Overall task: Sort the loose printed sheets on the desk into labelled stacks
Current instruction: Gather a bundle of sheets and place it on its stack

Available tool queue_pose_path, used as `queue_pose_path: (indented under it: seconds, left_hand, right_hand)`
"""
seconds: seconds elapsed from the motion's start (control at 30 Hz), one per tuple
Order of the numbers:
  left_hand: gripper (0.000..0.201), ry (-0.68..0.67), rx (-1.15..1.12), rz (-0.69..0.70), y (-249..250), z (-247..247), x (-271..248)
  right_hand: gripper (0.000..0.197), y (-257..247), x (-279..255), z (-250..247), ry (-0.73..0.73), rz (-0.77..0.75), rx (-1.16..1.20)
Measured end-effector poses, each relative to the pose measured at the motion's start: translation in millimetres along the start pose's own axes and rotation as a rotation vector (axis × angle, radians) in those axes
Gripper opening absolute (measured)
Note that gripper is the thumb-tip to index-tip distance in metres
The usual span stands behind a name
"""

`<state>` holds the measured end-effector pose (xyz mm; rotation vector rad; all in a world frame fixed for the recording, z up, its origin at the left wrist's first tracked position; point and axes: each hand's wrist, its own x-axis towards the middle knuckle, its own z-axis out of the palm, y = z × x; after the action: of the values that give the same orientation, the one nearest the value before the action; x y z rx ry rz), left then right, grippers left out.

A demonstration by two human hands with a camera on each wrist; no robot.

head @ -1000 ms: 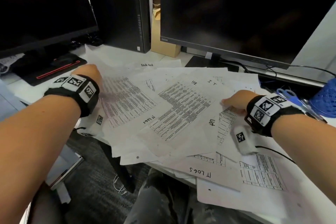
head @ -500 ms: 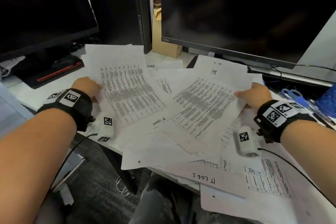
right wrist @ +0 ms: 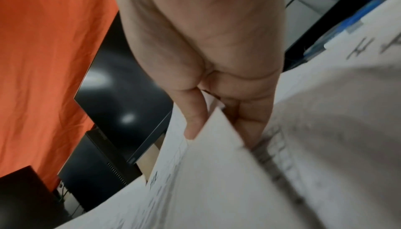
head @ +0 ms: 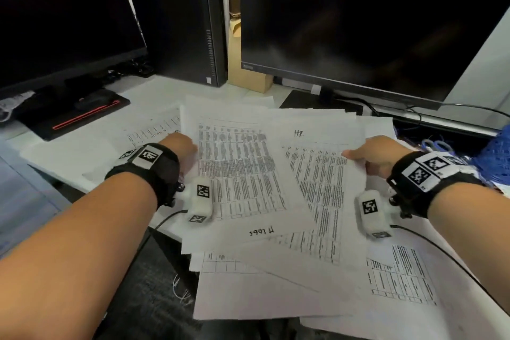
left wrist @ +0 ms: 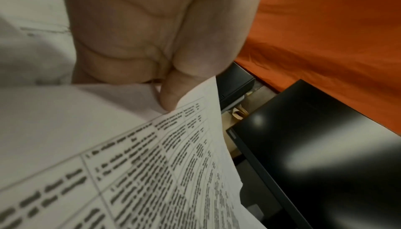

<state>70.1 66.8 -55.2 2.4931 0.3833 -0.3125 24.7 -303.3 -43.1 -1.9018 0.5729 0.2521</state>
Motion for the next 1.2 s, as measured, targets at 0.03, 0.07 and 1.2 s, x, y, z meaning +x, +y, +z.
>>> queue_pose_path:
  seconds: [0.03,0.07,1.2]
  left_hand:
    - [0.04,-0.02,-0.027,0.021,5.7,3.0,-3.5]
    - [0.041,-0.028,-0.049,0.046,8.7,7.3,-4.4]
    - [0.04,0.142,-0.222,0.221,19.3,14.3,-31.3]
  right_hand:
    - [0.024,-0.6,-0.1,6.0,-0.015,0.003,0.046]
    - [0.027,-0.9,0.2,12.6,-0.037,0.002,0.088]
    - [0.041,8.4,-6.9,42.4,0.114,-0.106,0.167]
